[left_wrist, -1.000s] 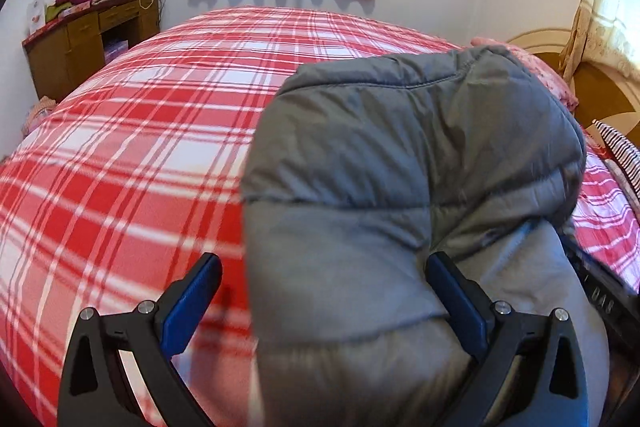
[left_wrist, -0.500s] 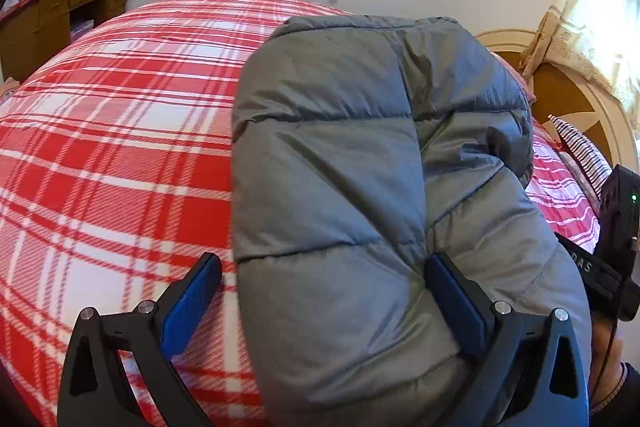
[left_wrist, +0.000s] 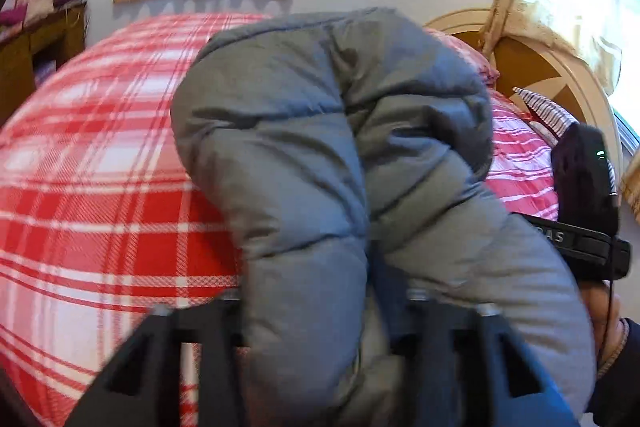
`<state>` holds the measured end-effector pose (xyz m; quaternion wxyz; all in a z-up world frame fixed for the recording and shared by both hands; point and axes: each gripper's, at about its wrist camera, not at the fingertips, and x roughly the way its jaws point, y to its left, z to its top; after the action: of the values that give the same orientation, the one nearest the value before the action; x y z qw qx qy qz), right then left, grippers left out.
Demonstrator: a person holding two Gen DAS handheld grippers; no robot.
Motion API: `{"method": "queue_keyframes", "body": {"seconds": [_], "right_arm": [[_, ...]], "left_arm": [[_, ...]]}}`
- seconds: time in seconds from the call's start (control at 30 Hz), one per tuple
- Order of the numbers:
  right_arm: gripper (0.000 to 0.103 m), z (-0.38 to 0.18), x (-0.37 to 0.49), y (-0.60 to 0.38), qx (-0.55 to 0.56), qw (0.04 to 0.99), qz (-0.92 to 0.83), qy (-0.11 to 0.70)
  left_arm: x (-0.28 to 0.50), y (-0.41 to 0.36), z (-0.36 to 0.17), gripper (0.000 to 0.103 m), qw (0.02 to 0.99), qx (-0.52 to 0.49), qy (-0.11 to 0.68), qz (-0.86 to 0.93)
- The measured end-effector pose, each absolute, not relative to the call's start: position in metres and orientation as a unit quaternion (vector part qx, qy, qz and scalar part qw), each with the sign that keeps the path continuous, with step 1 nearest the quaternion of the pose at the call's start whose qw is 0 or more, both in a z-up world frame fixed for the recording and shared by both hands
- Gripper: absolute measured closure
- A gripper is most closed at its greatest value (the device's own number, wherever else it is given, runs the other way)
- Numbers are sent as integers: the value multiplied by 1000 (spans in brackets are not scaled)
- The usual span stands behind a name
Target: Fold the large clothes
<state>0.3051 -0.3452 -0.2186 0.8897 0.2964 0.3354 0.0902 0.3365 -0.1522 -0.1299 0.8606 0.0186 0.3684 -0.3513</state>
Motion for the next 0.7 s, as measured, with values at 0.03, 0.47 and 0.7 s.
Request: {"method": "queue_keyframes", "body": {"seconds": [0.03,0.47,0.7], "right_arm": [[85,-215,302,-344,301,891,98,327],[86,-159,320,-249,262,898,198,294],[87,-166,359,-184,220,893,228,321]], "left_arm": [[331,-149,-120,75,865,24,358,-350],[300,-51,-59,76,917,49,290,-269],[312,10,-77,76,927,19,306,-217]]}}
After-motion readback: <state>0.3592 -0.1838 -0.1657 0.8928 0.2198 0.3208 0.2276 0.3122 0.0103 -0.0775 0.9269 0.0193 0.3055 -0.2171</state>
